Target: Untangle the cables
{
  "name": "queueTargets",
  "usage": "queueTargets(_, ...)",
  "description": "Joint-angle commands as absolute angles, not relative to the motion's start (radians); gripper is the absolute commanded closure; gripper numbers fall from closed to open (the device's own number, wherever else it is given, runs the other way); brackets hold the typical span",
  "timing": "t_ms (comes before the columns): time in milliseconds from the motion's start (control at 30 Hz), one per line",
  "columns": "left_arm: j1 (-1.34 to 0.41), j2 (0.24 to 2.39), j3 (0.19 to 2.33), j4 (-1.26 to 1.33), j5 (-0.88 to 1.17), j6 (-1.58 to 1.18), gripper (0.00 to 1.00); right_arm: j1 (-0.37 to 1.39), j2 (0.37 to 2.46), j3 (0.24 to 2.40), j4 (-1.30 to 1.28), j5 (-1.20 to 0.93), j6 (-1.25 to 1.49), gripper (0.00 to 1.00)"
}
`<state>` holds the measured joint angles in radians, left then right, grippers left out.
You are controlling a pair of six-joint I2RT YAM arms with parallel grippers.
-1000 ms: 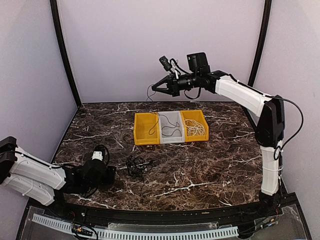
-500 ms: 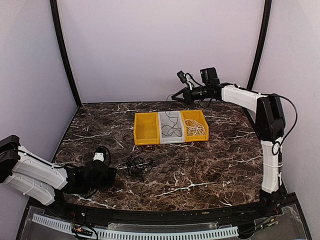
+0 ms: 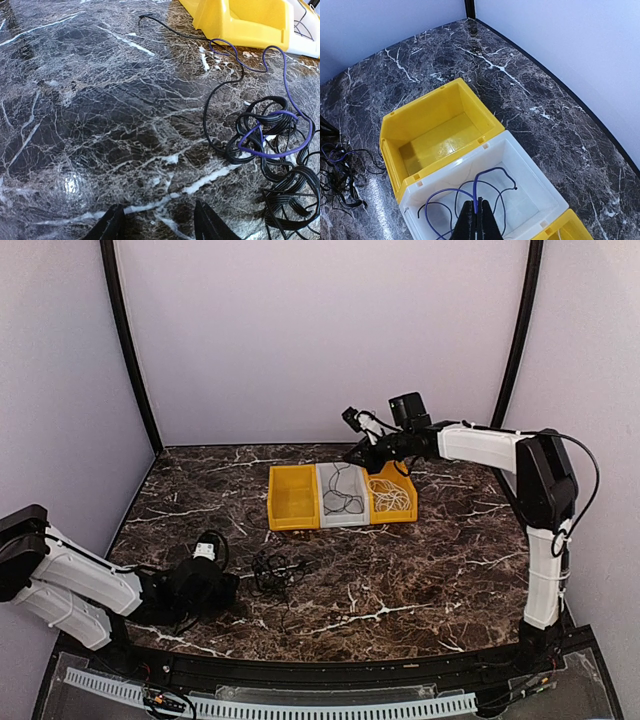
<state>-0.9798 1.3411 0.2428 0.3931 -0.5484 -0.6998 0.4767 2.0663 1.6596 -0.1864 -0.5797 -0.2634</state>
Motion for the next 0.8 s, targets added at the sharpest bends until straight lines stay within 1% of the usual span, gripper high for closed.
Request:
queueTargets(0, -0.979, 1.330, 0.258, 0.381, -0.540, -0.687, 0.51, 0.546, 2.050, 1.642, -0.242, -0.402, -0.373, 1.00)
queueTargets(267, -0.979, 1.212, 0.228, 0.321, -0.570, -0.693, 0.50, 0.603, 2.097, 1.642, -0.289, -0.185, -0.427, 1.00)
queueTargets(433, -0.979, 1.159, 0.221, 0.287, -0.588, -0.686, 0.50, 0.613, 2.175, 1.710, -0.360, -0.171, -0.426, 1.00)
queueTargets(633, -0.979, 1.113, 0.258, 0.210, -0.602, -0.678, 0.49, 0.636, 2.192, 1.729, -0.372, -0.137, -0.439, 1.00)
queueTargets(700, -0.979, 1.098, 0.281, 0.183, -0.605, -0.676, 0.48, 0.643, 2.190, 1.736, -0.386, -0.125, -0.444, 1.00)
queueTargets(767, -0.979, 1.078, 0.307, 0.160, -0.608, -0.673, 0.43, 0.651, 2.174, 1.741, -0.407, -0.118, -0.451, 1.00)
